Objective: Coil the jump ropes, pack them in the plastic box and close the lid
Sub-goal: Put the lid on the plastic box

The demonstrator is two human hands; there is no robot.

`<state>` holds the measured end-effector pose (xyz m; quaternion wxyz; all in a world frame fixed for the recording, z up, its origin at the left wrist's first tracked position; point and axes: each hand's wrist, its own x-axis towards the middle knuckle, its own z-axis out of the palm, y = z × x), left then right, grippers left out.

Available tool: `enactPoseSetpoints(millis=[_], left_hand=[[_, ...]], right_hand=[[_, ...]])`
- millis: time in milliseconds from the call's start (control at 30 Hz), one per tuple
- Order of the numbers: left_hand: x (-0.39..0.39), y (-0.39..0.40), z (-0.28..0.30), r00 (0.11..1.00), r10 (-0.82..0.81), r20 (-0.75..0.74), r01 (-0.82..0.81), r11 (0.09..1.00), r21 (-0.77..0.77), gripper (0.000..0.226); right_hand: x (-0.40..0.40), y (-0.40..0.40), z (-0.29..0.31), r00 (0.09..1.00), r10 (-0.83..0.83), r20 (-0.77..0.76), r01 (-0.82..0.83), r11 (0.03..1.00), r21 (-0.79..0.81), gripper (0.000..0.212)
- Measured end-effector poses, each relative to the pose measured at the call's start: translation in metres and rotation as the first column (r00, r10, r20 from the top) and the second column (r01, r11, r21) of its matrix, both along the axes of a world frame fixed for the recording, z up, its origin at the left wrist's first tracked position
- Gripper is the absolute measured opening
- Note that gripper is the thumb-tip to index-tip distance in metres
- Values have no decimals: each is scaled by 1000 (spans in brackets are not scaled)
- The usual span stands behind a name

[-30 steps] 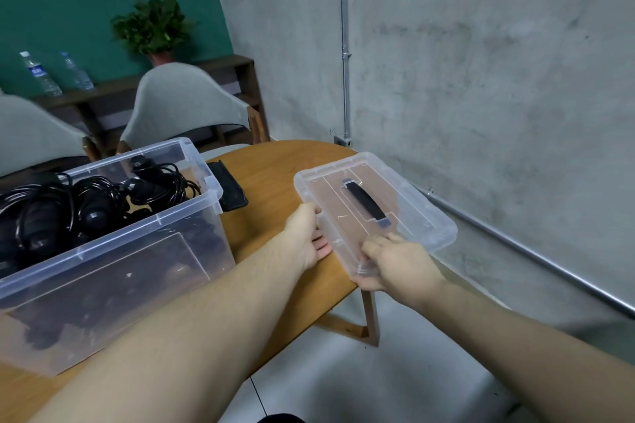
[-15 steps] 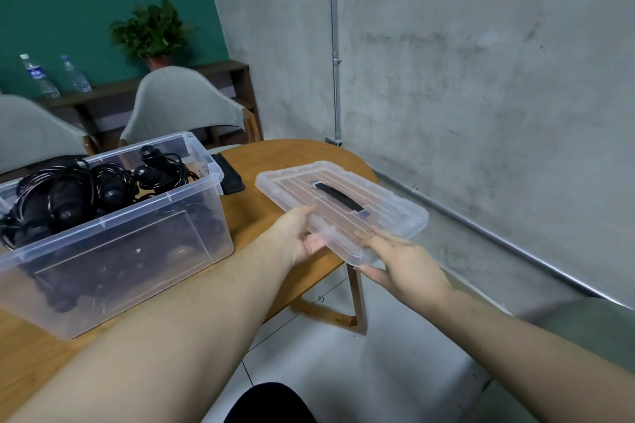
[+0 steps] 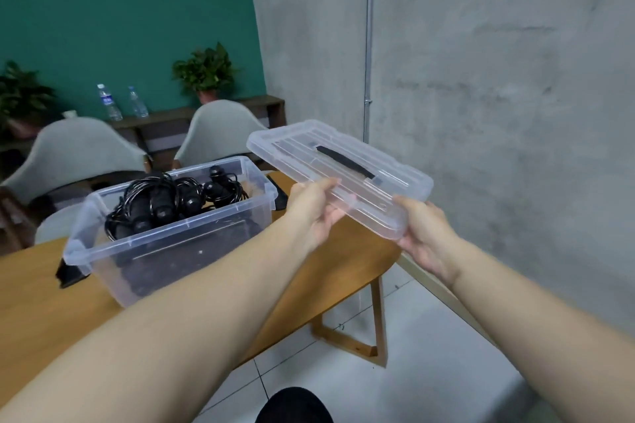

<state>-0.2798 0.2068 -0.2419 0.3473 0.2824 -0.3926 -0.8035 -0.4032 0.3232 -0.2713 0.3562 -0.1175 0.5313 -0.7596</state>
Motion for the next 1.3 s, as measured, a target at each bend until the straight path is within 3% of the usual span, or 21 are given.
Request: enactPoseSetpoints(millis=[167, 367, 433, 500, 600, 733, 867, 967, 1067, 1167, 1300], left_hand=[[64, -20, 21, 991, 123, -57, -125, 992, -32, 30], [180, -77, 52, 916, 380, -131, -387, 921, -37, 24], [222, -99, 59, 877, 475, -70, -480, 873, -88, 43], [254, -112, 63, 826, 554, 103, -518, 819, -247, 50], [281, -127, 60, 660, 637, 398, -358, 732, -579, 47], [295, -137, 48, 554, 578, 600, -161, 781, -603, 60], [296, -149, 33, 560, 551, 619, -138, 799, -586, 69], [297, -159, 23, 566, 553, 611, -155, 800, -580, 64], [296, -169, 23, 567, 609, 555, -152, 739, -656, 70], [288, -179, 29, 503, 644, 576, -8, 670, -742, 59], [287, -197, 29, 384, 661, 644, 85, 669, -738, 52]], right_hand=[[36, -46, 30, 988, 13, -151, -12, 1000, 9, 42], [64, -87, 61, 961, 181, -208, -166, 982, 86, 22], [68, -103, 65, 951, 218, -221, -189, 971, 147, 19], [74, -119, 69, 925, 276, -260, -225, 951, 211, 33], [86, -142, 73, 885, 329, -329, -238, 927, 289, 41], [100, -170, 75, 824, 367, -431, -197, 900, 389, 27], [103, -199, 67, 746, 392, -538, -128, 877, 463, 15], [93, -221, 55, 711, 407, -574, -104, 868, 486, 28], [101, -224, 60, 639, 445, -627, -83, 851, 519, 36], [109, -227, 64, 545, 476, -690, -46, 839, 542, 56], [105, -242, 62, 378, 540, -752, 24, 806, 591, 53]])
